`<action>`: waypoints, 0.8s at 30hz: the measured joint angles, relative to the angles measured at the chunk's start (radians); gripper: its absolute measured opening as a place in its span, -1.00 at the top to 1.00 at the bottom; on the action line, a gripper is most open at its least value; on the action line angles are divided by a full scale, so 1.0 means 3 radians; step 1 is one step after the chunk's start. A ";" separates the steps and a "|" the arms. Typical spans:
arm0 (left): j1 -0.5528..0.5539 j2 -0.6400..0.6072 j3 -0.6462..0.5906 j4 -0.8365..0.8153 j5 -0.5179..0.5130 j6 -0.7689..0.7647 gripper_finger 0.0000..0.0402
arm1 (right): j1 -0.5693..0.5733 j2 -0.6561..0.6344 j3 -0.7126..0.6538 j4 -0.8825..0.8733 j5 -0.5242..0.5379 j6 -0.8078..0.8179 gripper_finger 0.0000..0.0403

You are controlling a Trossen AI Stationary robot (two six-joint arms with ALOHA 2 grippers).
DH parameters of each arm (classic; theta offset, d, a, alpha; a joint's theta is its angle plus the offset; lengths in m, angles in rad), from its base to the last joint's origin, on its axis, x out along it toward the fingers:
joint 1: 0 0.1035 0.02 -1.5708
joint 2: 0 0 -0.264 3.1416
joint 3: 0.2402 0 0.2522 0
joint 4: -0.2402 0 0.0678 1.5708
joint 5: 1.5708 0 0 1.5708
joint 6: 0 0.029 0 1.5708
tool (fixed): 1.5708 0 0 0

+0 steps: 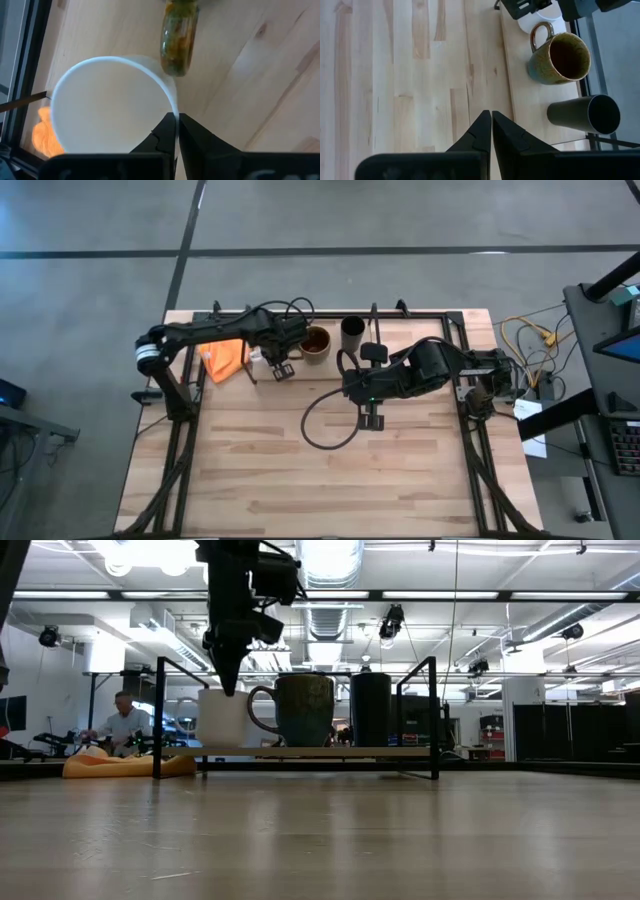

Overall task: Stack small to large cups/mugs on shelf
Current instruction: Put the white mug on the shelf

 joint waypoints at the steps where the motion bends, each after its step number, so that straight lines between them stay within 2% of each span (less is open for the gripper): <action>1: 0.0007 0.0014 -0.0003 -0.0007 0.0000 0.0010 1.00 | 0.0000 0.0000 0.0000 0.0001 0.0000 0.0000 0.96; 24: 0.0106 0.0031 0.0084 -0.0011 -0.0001 0.0052 0.95 | -0.0003 0.0000 0.0000 0.0000 -0.0001 -0.0004 0.96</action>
